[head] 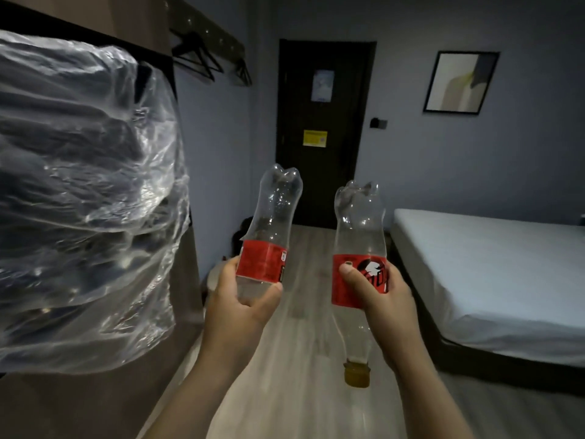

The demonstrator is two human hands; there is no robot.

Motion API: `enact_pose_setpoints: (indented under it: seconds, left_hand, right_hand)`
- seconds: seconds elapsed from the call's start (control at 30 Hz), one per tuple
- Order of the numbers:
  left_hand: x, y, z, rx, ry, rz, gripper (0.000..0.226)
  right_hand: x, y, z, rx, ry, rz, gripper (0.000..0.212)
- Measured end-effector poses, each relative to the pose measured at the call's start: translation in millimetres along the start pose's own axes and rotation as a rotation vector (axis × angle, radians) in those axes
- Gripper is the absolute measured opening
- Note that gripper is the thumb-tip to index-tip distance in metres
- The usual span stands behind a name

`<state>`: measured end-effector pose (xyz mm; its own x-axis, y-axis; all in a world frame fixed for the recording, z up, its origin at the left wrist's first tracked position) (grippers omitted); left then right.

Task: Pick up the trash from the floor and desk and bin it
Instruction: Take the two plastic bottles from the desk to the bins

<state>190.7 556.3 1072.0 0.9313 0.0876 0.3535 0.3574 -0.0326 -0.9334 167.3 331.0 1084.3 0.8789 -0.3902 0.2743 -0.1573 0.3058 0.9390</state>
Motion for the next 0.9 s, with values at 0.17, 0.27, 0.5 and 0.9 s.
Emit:
enact_pose_setpoints:
  seconds: [0.17, 0.27, 0.5, 0.9]
  left_hand:
    - [62, 24, -42, -0.017, 0.049, 0.001, 0.043]
    - [107, 41, -62, -0.025, 0.085, 0.022, 0.043]
    - [227, 74, -106, -0.075, 0.143, 0.023, 0.049]
    - [377, 143, -219, -0.082, 0.185, 0.010, 0.041]
  right_hand:
    - [67, -19, 6, 0.001, -0.053, -0.001, 0.043]
    - [114, -29, -6, -0.003, -0.062, -0.011, 0.053]
    - [227, -48, -24, -0.062, -0.140, -0.018, 0.067]
    - [412, -119, -17, -0.023, -0.166, -0.020, 0.056]
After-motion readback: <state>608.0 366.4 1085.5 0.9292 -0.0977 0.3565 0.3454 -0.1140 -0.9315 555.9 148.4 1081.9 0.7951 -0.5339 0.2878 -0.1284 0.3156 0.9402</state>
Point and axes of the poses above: each hand's wrist, its own x-axis towards the middle knuckle, its own z-axis out of the back of the hand, y = z × x, the point moved 6 cm from there along x, towards the middle knuckle, and after that the axes turned 10 degrees about -x, right-handed, at the moved point
